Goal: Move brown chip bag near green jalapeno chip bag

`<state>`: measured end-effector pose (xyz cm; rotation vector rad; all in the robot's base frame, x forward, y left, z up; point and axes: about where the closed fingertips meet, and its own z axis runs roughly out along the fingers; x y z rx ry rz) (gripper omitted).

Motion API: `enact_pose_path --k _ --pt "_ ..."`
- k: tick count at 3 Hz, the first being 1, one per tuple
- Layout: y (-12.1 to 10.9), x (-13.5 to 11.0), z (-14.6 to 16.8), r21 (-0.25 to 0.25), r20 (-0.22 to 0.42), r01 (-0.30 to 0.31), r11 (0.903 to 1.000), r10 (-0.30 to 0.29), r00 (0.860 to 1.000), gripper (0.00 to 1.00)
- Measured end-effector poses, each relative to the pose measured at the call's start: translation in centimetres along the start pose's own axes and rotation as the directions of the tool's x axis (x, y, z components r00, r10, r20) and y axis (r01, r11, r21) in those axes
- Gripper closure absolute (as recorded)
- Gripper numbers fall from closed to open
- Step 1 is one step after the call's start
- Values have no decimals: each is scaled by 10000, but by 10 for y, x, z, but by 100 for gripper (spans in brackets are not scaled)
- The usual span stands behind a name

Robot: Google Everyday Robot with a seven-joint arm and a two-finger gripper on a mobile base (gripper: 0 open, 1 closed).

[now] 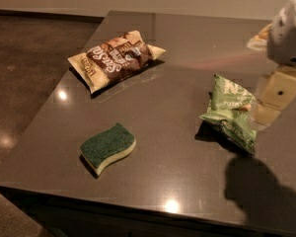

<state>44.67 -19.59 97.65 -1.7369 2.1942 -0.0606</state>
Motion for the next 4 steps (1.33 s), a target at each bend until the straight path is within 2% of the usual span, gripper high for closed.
enact_pose_path --k 2,3,4 --pt "-15 -80 40 -555 1238 849 9948 -775 9893 0" --pt "-28 -118 65 -678 1577 1257 9897 -1138 9809 0" --pt "-61 -159 95 -408 1746 1673 9851 -1578 9719 0"
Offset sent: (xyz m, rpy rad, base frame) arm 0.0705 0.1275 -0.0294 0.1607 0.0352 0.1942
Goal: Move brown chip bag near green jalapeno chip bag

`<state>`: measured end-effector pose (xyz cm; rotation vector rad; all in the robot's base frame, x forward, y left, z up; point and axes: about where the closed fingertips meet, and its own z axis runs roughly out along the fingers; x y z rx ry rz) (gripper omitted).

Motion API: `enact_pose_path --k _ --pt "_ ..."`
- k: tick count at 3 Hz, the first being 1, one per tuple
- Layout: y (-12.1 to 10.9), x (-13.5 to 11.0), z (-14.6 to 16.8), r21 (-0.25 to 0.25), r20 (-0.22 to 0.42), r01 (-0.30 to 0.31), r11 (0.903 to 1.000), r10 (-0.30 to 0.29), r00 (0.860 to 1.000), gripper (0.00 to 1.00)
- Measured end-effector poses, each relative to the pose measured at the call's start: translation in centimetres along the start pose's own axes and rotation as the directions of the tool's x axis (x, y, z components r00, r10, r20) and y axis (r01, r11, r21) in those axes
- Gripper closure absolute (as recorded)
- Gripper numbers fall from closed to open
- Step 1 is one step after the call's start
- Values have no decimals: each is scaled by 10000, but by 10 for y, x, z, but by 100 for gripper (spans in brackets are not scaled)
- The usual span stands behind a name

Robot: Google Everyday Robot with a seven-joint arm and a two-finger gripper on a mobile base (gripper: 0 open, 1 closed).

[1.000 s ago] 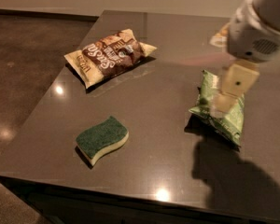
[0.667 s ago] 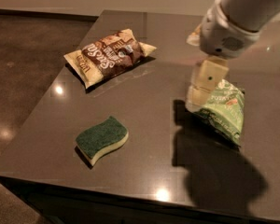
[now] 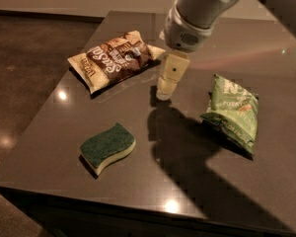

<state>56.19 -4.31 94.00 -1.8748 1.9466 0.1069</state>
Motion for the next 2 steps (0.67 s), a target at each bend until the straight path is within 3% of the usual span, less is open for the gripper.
enact_pose_path --k 2 --pt "-50 -29 29 332 -21 838 9959 -838 9965 0"
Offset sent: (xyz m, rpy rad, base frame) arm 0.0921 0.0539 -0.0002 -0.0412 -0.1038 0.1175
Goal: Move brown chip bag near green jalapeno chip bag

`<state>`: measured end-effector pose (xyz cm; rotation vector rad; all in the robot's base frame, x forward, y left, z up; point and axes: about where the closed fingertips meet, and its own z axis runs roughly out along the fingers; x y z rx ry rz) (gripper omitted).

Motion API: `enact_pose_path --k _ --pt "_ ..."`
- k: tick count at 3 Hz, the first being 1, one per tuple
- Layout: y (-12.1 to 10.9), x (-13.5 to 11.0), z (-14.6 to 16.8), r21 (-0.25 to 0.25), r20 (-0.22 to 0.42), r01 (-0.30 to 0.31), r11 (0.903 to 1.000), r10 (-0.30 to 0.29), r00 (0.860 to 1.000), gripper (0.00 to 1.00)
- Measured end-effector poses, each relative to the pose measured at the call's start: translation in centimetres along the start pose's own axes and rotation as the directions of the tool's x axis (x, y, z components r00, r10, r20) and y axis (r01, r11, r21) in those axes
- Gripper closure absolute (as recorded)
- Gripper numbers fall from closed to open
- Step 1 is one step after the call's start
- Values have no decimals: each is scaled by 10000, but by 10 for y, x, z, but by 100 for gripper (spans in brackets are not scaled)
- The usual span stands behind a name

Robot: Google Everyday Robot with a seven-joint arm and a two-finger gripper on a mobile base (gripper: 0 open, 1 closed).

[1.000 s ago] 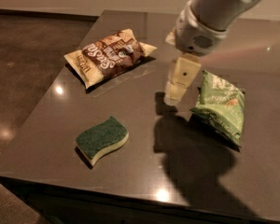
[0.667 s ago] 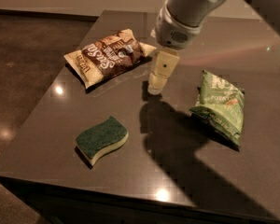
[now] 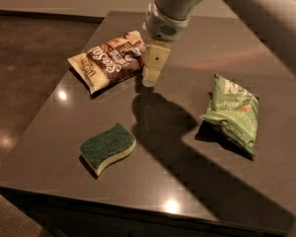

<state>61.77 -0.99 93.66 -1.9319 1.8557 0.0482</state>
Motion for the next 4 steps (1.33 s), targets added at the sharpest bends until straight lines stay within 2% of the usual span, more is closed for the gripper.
enact_pose_path --k 1,2,4 --pt "-20 -14 10 165 -63 532 9984 -531 9986 0" --pt "-37 -28 24 238 -341 1210 9924 -1202 9922 0" --pt "-42 -32 30 153 -652 1522 9882 -1509 9864 0"
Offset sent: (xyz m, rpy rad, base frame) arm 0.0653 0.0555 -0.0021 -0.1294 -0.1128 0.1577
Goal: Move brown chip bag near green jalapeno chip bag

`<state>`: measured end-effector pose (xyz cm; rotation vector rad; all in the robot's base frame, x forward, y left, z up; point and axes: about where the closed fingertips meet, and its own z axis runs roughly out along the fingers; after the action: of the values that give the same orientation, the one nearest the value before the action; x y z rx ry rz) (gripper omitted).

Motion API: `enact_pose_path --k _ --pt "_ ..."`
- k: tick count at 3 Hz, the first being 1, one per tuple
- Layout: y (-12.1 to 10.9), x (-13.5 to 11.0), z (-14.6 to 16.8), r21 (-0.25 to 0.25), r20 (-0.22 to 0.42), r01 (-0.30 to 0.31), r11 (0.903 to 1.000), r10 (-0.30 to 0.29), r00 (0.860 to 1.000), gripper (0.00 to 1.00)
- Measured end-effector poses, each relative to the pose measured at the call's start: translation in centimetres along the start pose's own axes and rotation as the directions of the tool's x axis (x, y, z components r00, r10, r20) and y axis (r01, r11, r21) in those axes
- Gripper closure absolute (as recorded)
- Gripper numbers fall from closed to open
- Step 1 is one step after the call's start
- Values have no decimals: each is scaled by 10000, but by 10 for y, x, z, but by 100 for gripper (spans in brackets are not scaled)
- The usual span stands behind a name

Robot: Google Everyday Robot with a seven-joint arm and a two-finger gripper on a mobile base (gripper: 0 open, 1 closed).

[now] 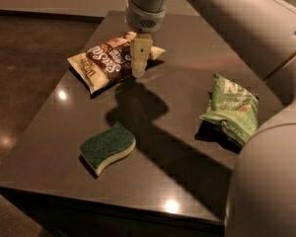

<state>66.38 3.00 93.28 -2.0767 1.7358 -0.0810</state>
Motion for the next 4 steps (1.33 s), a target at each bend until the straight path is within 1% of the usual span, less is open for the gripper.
enact_pose_path --k 1,2,3,4 --pt "-10 7 9 -168 -638 297 9994 -307 9975 0" --pt "-27 19 24 -363 -1428 803 9961 -847 9861 0" --pt "-47 34 42 -566 -1944 1318 9897 -1404 9708 0" --pt "-57 42 53 -662 -2107 1526 9861 -1632 9638 0"
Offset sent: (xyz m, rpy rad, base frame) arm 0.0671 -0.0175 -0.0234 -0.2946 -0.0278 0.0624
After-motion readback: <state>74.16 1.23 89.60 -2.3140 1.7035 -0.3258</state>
